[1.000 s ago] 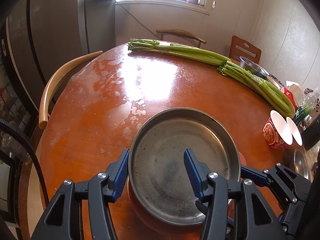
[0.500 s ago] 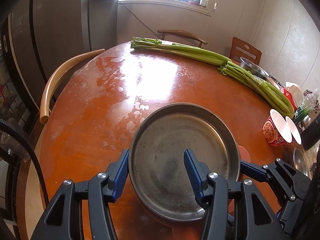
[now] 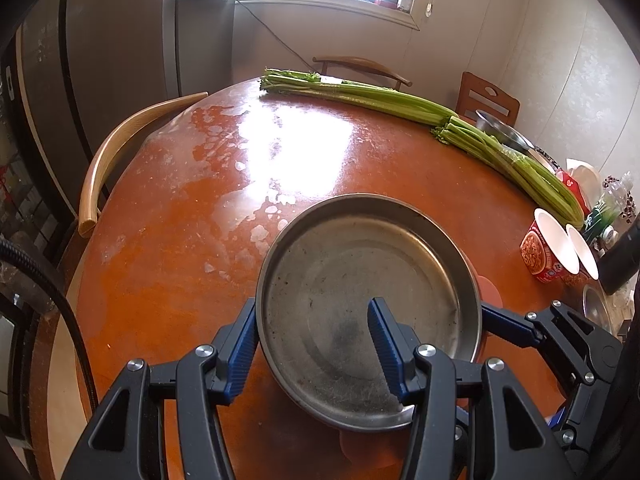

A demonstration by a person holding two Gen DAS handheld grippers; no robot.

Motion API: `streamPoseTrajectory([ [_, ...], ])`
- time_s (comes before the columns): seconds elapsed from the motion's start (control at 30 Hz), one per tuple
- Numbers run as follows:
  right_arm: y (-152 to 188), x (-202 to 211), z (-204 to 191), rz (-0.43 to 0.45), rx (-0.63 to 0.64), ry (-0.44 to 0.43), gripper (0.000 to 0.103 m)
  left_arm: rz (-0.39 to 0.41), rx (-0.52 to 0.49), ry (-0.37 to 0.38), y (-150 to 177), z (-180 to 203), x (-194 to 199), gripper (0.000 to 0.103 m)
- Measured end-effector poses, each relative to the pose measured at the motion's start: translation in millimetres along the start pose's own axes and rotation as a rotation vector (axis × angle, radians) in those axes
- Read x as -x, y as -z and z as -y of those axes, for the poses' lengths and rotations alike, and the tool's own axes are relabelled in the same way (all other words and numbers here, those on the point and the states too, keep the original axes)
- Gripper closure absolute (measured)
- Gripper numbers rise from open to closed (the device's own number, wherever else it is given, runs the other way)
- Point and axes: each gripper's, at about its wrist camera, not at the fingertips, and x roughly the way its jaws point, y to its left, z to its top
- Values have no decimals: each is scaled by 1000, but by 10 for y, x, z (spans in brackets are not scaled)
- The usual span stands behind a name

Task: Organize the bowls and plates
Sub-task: 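Carry the silver tray over the pink pig plate and lower it on, then open the left gripper and withdraw from the silver tray rim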

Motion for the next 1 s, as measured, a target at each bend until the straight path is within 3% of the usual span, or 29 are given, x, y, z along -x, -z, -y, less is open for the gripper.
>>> streamPoseTrajectory([
  [1.0, 0, 170, 74, 42, -41, 32, 32, 25, 72, 2, 90, -163, 217, 49],
])
